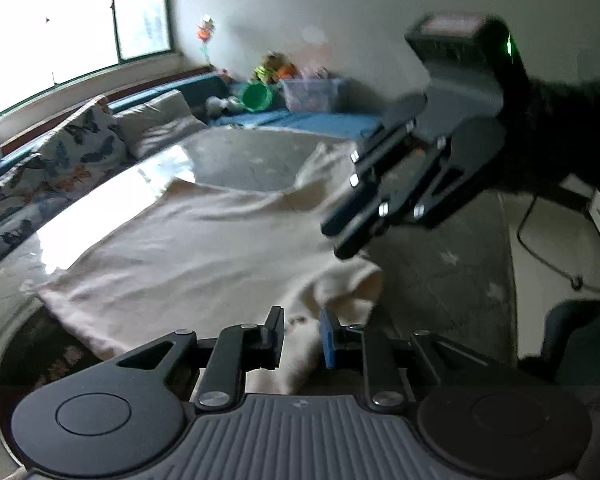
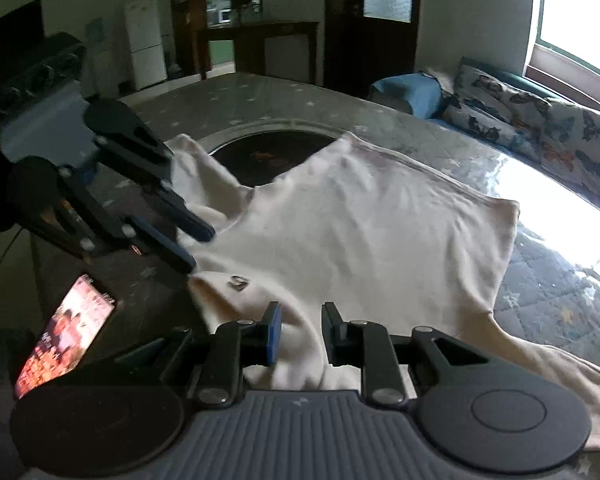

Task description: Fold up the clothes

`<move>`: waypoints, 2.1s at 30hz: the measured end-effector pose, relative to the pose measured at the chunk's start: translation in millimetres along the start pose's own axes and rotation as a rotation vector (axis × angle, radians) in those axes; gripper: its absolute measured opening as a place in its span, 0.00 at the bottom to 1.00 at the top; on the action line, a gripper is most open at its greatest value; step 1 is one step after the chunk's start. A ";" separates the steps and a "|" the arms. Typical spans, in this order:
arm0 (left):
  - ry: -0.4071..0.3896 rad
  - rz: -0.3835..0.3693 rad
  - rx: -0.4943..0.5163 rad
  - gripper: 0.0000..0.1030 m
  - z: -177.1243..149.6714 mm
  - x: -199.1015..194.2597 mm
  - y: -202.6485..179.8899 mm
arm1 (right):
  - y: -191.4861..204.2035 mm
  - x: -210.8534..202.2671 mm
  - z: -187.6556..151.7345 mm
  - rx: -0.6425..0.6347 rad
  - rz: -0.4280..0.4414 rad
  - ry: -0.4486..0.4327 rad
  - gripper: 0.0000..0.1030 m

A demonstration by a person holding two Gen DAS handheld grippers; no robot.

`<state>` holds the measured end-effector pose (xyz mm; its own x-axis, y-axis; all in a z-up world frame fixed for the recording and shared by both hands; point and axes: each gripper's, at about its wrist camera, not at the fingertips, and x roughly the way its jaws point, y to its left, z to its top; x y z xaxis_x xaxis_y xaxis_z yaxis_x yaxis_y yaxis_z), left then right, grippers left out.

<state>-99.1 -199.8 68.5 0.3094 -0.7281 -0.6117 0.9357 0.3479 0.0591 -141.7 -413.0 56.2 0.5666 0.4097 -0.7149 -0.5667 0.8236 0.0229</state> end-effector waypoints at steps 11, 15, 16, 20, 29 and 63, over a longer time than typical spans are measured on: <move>-0.004 0.056 -0.108 0.22 4.4 27.7 14.7 | -7.7 23.6 -14.6 0.040 -0.010 0.033 0.22; 0.020 0.037 -0.091 0.22 -1.1 36.6 9.4 | -6.7 26.7 -22.3 0.036 -0.011 0.039 0.28; 0.025 0.030 -0.088 0.22 -2.5 37.7 7.9 | -6.2 27.0 -24.2 0.034 -0.012 0.037 0.31; 0.038 0.023 -0.068 0.22 -7.3 39.7 2.7 | -5.5 27.1 -29.8 0.037 -0.007 0.016 0.33; 0.053 0.010 -0.066 0.22 -12.1 44.5 0.2 | -5.7 24.8 -42.0 0.019 -0.007 -0.045 0.44; 0.046 0.009 -0.069 0.25 -20.4 44.3 -0.1 | 6.8 30.0 -54.2 -0.056 0.061 -0.098 0.91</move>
<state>-89.0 -220.0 25.3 0.3082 -0.6972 -0.6472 0.9183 0.3956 0.0111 -161.0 -416.3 -3.0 0.5845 0.4967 -0.6416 -0.6326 0.7741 0.0231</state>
